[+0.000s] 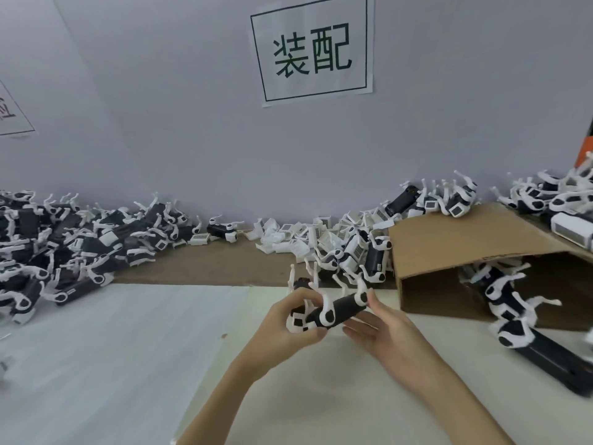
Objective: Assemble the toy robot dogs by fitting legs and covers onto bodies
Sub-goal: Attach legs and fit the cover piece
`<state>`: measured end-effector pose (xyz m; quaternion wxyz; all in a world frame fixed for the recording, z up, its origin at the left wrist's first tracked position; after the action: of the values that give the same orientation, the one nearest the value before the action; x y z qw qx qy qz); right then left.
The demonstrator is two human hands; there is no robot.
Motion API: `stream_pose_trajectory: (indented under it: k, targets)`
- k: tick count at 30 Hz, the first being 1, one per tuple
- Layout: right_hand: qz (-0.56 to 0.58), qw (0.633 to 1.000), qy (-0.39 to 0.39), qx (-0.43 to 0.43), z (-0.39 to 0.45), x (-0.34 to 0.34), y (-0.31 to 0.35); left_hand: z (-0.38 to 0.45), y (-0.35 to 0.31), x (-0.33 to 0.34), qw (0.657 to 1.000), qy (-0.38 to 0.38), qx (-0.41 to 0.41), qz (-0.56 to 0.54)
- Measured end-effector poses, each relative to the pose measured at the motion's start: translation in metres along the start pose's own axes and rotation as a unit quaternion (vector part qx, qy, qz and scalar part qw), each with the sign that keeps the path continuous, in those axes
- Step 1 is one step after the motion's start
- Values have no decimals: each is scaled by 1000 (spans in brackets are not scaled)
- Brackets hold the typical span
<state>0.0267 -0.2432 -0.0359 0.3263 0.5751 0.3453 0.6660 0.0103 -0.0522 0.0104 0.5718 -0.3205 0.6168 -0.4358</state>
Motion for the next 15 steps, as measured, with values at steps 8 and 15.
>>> stream_pose_trajectory:
  k: [8,15]
  targets:
    - [82,993,-1,-81,0,4,11,5,6,1,994,-46,-24,-98]
    - [39,991,67,-112,-11,24,19,6,7,4,992,-42,-50,-113]
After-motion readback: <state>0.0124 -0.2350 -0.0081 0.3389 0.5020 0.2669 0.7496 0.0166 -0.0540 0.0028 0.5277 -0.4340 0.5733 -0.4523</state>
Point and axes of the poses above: each hand's wrist, its own z-axis towards the middle knuckle, its own x-axis out of the palm, y = z × x, the point moved 7 cm from there along z, towards the middle knuckle, and after that the axes turned 15 degrees about -x, right-handed, at the moved point
